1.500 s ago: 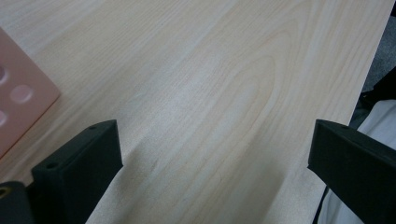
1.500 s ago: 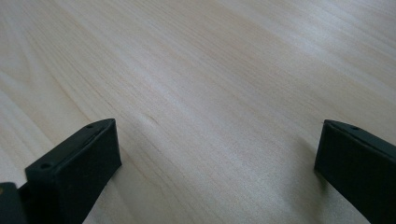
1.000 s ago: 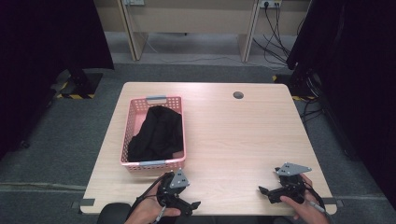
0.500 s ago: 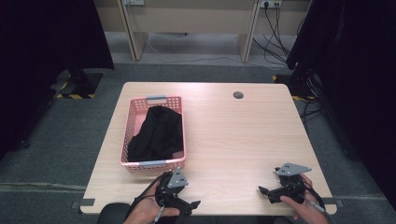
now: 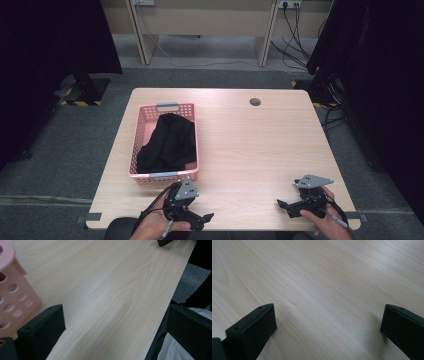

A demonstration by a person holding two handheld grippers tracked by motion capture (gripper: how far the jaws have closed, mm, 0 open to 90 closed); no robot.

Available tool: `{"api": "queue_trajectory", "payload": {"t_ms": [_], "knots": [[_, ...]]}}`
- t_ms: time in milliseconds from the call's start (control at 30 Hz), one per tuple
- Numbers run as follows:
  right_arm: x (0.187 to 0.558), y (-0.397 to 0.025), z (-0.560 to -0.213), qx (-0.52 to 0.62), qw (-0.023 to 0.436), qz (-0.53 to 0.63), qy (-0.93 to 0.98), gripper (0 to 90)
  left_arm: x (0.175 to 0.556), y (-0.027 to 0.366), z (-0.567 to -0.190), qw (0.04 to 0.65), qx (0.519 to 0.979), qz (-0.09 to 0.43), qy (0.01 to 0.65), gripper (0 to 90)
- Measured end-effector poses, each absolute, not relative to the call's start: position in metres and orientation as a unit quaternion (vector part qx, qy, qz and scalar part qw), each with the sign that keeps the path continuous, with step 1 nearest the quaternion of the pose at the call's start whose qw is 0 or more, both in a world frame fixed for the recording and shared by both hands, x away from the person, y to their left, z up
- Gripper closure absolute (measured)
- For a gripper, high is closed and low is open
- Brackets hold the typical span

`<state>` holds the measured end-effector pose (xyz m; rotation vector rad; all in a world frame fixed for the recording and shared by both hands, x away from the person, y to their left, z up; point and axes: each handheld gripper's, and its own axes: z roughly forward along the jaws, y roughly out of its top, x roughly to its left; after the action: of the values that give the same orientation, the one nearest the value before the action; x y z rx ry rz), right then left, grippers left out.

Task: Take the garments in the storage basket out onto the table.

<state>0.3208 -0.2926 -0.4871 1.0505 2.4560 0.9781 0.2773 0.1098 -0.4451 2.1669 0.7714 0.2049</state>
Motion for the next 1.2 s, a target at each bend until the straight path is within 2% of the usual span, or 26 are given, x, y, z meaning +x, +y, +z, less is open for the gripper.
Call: {"api": "queue_trajectory", "payload": {"t_ms": [1200], "knots": [[0.321, -0.293, -0.487, 0.365, 0.148, 0.340, 0.854, 0.4, 0.282, 0.142, -0.418, 0.428, 0.827, 0.127, 0.341, 3.0]]}}
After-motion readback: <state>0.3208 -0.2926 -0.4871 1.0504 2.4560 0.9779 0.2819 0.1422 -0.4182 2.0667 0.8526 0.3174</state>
